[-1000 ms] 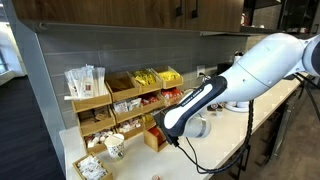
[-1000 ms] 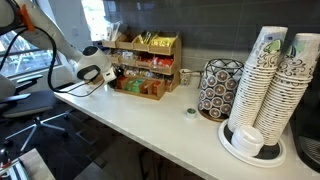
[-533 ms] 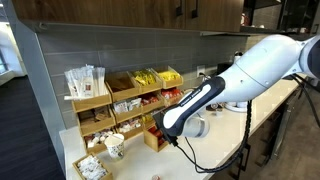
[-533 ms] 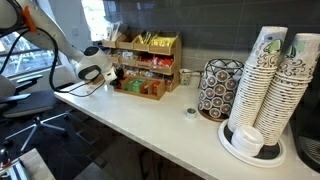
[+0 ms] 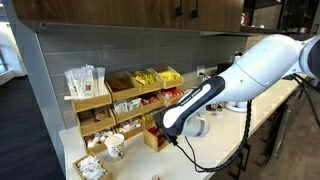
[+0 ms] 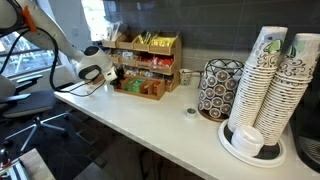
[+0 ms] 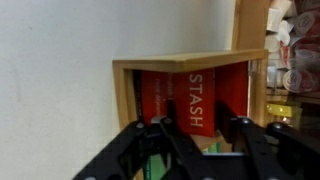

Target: Pick up one red sachet from the far left single layered wooden compartment and put it on the kitchen counter

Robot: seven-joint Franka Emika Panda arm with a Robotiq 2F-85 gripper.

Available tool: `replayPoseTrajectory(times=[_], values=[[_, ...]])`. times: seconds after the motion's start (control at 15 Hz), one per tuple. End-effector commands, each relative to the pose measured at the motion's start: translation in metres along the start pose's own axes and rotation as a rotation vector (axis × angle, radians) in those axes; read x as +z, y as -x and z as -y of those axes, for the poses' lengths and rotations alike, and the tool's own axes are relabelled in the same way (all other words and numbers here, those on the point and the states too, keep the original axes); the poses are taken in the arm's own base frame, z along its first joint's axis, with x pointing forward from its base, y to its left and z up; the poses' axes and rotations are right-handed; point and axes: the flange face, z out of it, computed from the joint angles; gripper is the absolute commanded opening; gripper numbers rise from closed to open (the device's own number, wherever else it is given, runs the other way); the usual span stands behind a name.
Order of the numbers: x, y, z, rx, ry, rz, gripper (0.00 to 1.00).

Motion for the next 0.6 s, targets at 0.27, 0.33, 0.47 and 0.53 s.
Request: replayPoseTrajectory(times=[0.27,0.33,0.47,0.53], values=[[-0.0074,-0.0030,-0.0024,0.039,-0.015,-0.020,0.36],[-0.0085,-0.0031,-0.0019,0.040,-0.017,-0.020,0.31],[-0.0101,-0.0033,-0.0013,0.041,-0.020,-0.022,0.31],[-0.0108,-0.0035,-0.0010,0.042,-0.022,-0.024,0.27]])
